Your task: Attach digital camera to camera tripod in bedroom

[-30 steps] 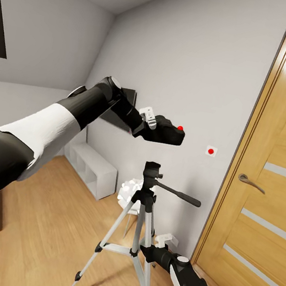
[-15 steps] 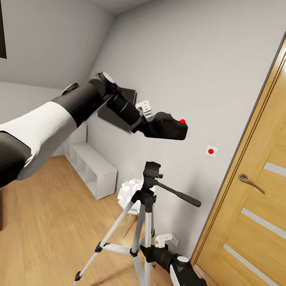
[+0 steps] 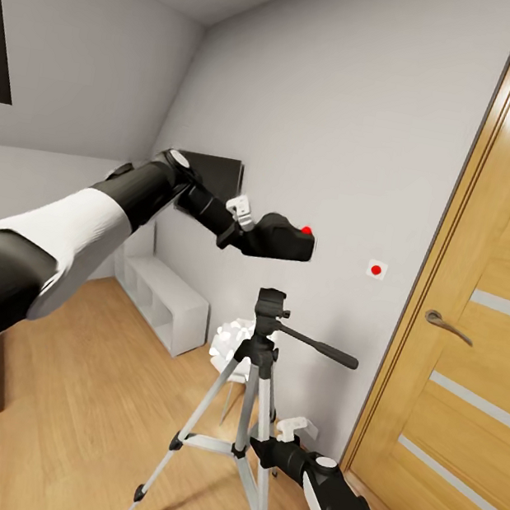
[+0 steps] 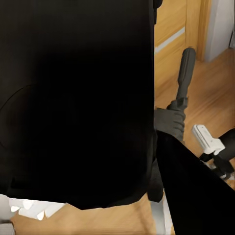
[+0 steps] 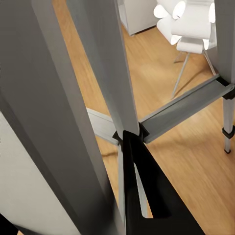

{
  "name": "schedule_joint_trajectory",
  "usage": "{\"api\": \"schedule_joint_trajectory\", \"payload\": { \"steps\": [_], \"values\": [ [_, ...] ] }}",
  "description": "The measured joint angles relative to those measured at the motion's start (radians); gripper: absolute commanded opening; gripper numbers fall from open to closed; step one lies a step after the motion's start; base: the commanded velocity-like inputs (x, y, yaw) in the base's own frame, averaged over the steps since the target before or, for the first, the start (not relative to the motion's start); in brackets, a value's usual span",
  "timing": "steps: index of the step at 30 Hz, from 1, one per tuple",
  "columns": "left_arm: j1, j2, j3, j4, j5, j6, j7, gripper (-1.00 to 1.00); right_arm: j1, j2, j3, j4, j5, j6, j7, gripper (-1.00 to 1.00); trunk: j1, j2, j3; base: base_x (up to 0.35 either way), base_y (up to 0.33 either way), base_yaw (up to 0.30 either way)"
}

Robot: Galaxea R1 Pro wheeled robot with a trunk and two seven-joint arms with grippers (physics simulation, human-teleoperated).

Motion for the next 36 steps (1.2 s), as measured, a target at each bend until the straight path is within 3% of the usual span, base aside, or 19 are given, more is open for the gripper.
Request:
{"api": "schedule_joint_trajectory", "payload": {
  "steps": [2, 6, 18, 28, 36],
  "values": [
    [0.000, -0.003, -0.002, 0.052, 0.000, -0.059, 0.001, -1.00, 0.000, 0.000, 0.000, -0.002, 0.001, 0.001, 0.000, -1.00, 0.000, 0.000, 0.000, 0.000, 0.000, 0.000],
    [0.000, -0.012, -0.003, 0.103, 0.002, -0.116, 0.002, -1.00, 0.000, -0.001, 0.000, 0.000, -0.002, -0.001, 0.000, -1.00, 0.000, 0.000, 0.000, 0.000, 0.000, 0.000],
    [0.005, -0.036, -0.003, 0.138, 0.009, -0.157, 0.001, -1.00, 0.000, -0.001, 0.000, 0.000, -0.002, -0.001, 0.000, -1.00, 0.000, 0.000, 0.000, 0.000, 0.000, 0.000],
    [0.051, -0.045, -0.003, 0.147, 0.050, -0.182, 0.007, -1.00, 0.000, -0.001, 0.000, 0.000, -0.001, -0.001, 0.000, -1.00, 0.000, 0.000, 0.000, 0.000, 0.000, 0.000],
    [0.081, -0.046, -0.009, 0.174, 0.062, -0.253, 0.013, -1.00, 0.000, -0.001, 0.001, 0.000, -0.003, -0.001, 0.000, -1.00, 0.000, 0.000, 0.000, 0.000, 0.000, 0.000]
  ]
}}
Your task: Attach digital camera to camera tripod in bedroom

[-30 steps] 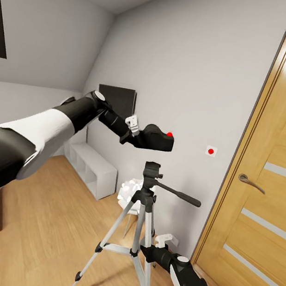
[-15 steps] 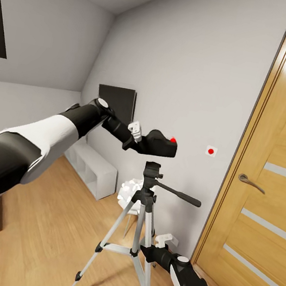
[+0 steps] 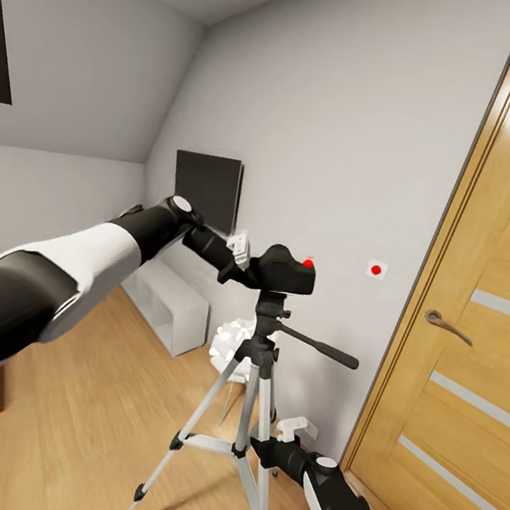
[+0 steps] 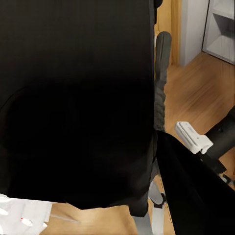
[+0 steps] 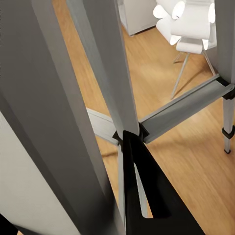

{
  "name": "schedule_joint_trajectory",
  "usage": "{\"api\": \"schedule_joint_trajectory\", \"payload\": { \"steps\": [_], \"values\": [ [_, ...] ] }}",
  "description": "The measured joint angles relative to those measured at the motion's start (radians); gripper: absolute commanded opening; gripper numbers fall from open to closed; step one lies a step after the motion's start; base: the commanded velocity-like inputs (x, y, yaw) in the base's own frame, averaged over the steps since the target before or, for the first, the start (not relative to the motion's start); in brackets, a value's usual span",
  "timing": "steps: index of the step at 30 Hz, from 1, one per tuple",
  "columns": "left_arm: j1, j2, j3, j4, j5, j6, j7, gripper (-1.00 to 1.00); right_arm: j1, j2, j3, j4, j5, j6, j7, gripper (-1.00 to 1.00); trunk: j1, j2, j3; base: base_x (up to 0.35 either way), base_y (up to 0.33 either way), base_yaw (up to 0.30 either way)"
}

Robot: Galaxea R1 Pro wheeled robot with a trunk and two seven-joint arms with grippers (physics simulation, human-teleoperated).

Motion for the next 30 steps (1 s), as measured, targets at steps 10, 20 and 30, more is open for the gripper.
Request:
{"api": "schedule_joint_trajectory", "payload": {
  "steps": [10, 20, 30],
  "values": [
    [0.020, 0.001, 0.004, 0.026, 0.002, -0.028, 0.003, -1.00, 0.000, 0.000, -0.001, 0.000, 0.001, 0.000, 0.000, -1.00, 0.000, 0.000, 0.000, 0.000, 0.000, 0.000],
    [0.021, 0.003, 0.007, 0.022, 0.000, -0.029, 0.001, -1.00, 0.000, 0.000, -0.001, 0.000, 0.001, 0.000, 0.000, -1.00, 0.000, 0.000, 0.000, 0.000, 0.000, 0.000],
    [0.021, 0.005, 0.010, 0.014, -0.001, -0.028, 0.002, -1.00, 0.000, 0.000, -0.001, 0.000, 0.002, 0.000, 0.000, -1.00, 0.000, 0.000, 0.000, 0.000, 0.000, 0.000]
  ]
}}
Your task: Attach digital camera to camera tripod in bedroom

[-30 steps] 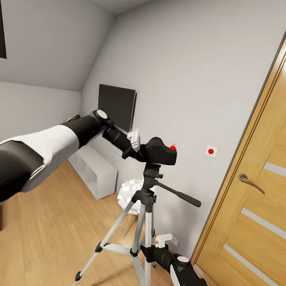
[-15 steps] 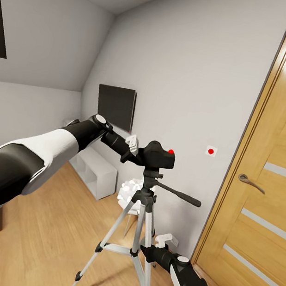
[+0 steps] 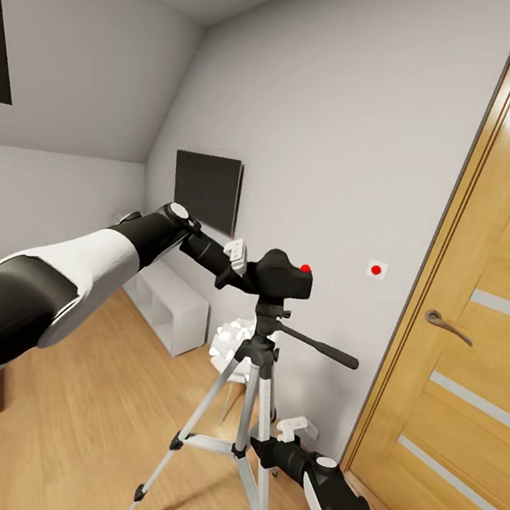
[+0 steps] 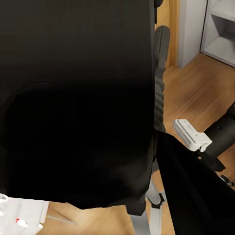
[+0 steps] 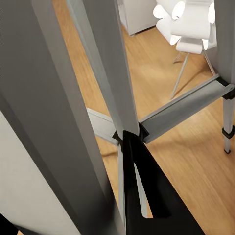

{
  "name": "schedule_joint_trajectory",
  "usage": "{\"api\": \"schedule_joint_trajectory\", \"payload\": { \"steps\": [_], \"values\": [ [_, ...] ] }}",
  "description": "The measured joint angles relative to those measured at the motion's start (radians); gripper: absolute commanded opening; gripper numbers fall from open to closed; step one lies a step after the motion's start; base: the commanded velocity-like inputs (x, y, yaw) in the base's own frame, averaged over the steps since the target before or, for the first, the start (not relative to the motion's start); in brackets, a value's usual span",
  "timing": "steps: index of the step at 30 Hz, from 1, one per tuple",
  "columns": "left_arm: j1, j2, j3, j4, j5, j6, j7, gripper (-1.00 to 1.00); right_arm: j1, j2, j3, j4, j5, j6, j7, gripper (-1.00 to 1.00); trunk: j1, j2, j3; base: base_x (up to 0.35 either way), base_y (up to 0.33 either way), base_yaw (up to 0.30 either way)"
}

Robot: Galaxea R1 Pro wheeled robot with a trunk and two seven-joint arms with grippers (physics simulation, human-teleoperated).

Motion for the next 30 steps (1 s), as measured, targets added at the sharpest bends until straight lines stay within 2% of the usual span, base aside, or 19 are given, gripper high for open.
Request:
{"api": "schedule_joint_trajectory", "payload": {
  "steps": [8, 17, 30],
  "values": [
    [0.000, 0.001, 0.003, -0.002, 0.000, 0.000, 0.011, -1.00, 0.000, 0.000, 0.000, 0.000, 0.000, 0.000, 0.000, -1.00, 0.000, 0.000, 0.000, 0.000, 0.000, 0.000],
    [0.000, 0.001, 0.001, -0.001, 0.000, -0.001, 0.072, -1.00, 0.000, 0.000, 0.000, 0.000, 0.000, 0.000, 0.000, -1.00, 0.000, 0.000, 0.000, 0.000, 0.000, 0.000],
    [0.000, 0.002, 0.001, -0.001, -0.001, -0.002, 0.081, -1.00, 0.000, -0.003, 0.002, 0.000, -0.002, -0.001, 0.002, -1.00, 0.000, 0.000, 0.000, 0.000, 0.000, 0.000]
  ]
}}
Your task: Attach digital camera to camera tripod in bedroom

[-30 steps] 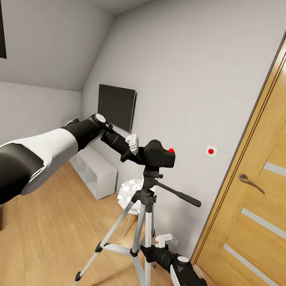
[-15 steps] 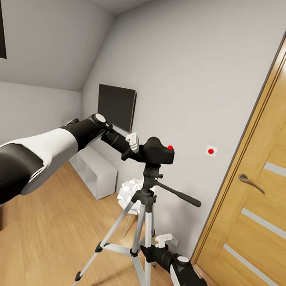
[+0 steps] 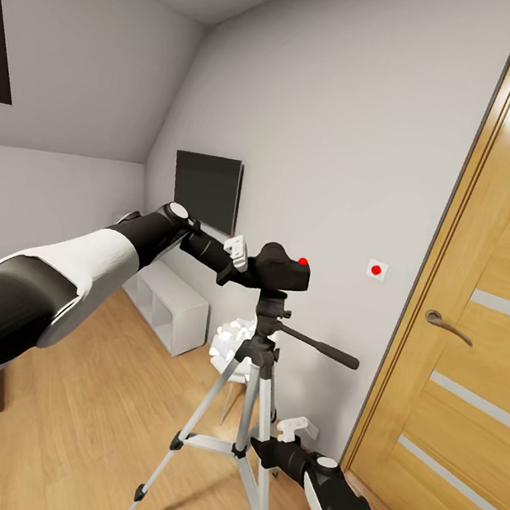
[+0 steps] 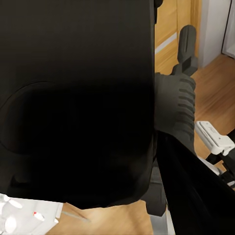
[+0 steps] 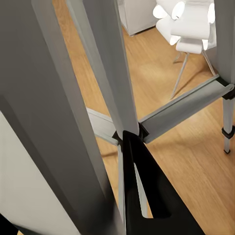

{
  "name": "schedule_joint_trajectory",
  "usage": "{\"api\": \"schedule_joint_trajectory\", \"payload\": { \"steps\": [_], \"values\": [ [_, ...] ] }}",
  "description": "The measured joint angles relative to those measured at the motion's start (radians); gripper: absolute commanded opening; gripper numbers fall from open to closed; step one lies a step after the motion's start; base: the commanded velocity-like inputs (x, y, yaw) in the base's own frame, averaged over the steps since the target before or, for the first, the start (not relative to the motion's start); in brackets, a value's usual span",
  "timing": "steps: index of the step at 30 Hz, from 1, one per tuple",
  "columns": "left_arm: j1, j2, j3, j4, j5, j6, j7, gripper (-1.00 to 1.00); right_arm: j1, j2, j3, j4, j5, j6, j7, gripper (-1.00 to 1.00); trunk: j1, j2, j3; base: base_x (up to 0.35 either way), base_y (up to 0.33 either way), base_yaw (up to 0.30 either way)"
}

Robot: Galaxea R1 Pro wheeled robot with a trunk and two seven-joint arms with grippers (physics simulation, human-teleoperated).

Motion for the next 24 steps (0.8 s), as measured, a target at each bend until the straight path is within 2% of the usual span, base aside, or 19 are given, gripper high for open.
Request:
{"api": "schedule_joint_trajectory", "payload": {
  "steps": [17, 24],
  "values": [
    [0.000, 0.001, -0.003, 0.001, -0.003, -0.003, -0.017, -1.00, 0.000, -0.002, 0.000, -0.001, 0.000, 0.001, 0.004, -1.00, 0.000, 0.000, 0.000, 0.000, 0.000, 0.000],
    [0.000, 0.010, -0.004, -0.001, -0.003, -0.007, -0.023, -1.00, 0.000, -0.002, -0.001, -0.002, 0.001, 0.002, 0.005, -1.00, 0.000, 0.000, 0.000, 0.000, 0.000, 0.000]
  ]
}}
